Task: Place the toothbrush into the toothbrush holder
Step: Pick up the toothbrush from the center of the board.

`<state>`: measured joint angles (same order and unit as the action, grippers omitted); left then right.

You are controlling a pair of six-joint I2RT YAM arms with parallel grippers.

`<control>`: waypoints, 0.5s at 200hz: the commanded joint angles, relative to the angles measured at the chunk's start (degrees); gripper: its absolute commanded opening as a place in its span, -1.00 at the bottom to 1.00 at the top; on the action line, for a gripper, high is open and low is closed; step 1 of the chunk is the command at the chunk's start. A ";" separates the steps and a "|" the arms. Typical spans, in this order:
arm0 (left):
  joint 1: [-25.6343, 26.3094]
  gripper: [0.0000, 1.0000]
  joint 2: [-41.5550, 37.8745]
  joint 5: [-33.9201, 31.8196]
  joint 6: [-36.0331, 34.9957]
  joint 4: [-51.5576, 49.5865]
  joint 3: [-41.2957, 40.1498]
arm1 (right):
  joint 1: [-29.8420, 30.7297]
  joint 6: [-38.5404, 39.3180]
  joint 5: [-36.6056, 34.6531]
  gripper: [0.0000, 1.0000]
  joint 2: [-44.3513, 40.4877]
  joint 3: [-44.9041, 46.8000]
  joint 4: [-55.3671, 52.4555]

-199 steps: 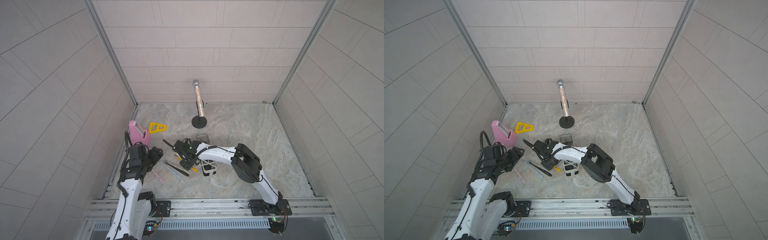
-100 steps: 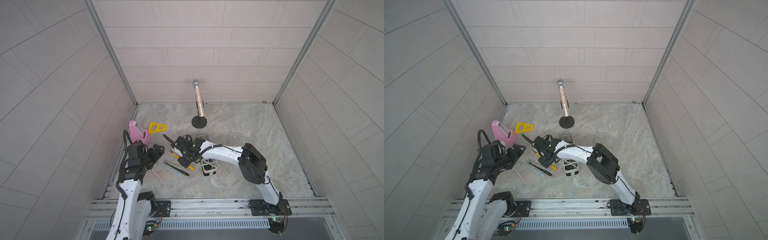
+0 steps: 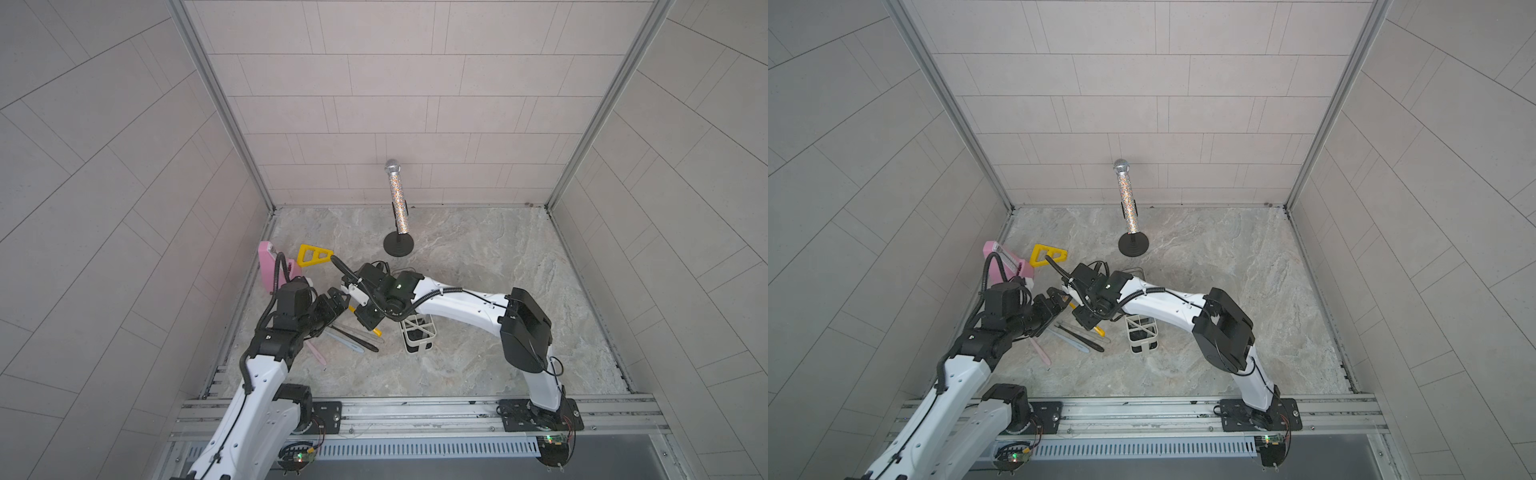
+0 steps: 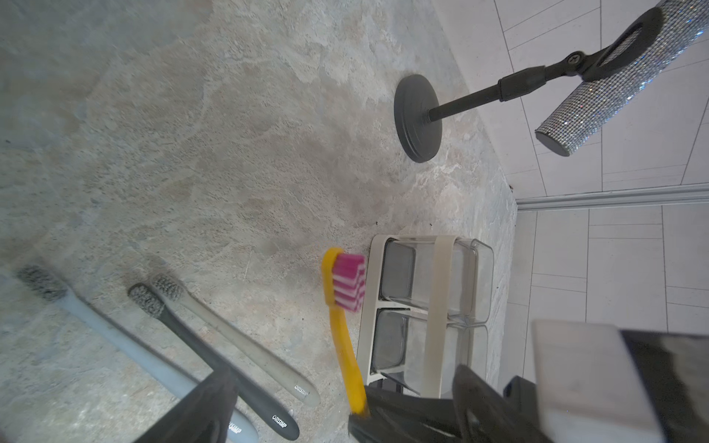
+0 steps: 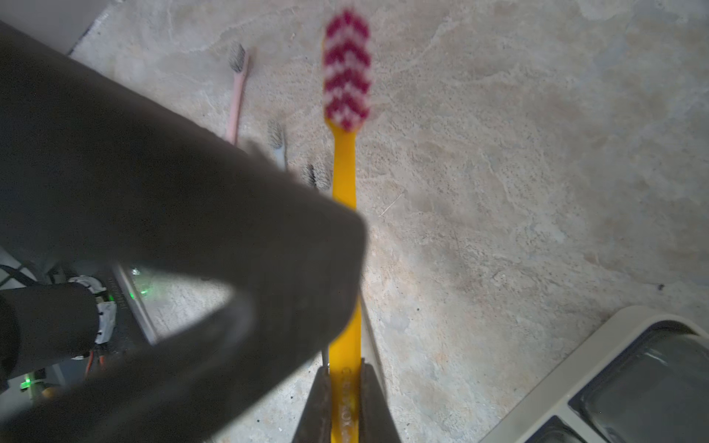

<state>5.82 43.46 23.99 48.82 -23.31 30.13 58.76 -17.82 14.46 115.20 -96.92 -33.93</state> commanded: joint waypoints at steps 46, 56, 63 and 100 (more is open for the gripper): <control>1.96 0.55 3.70 -3.23 1.56 5.88 -0.22 | 0.13 -5.41 7.19 -0.89 -7.13 6.22 8.10; 2.08 0.49 3.99 -3.28 1.54 6.36 -0.25 | 0.20 -5.88 7.95 -0.89 -7.39 6.87 8.90; 2.07 0.46 4.25 -3.20 1.58 6.84 -0.34 | 0.34 -6.11 8.19 -0.89 -7.58 7.22 9.28; 2.18 0.16 4.80 -3.05 1.73 7.93 -0.12 | 0.56 -7.39 9.02 -0.89 -7.97 8.51 10.87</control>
<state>7.60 48.25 21.63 50.24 -17.45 30.09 58.96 -23.49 22.15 109.47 -88.95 -25.23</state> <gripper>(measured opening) 0.637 0.116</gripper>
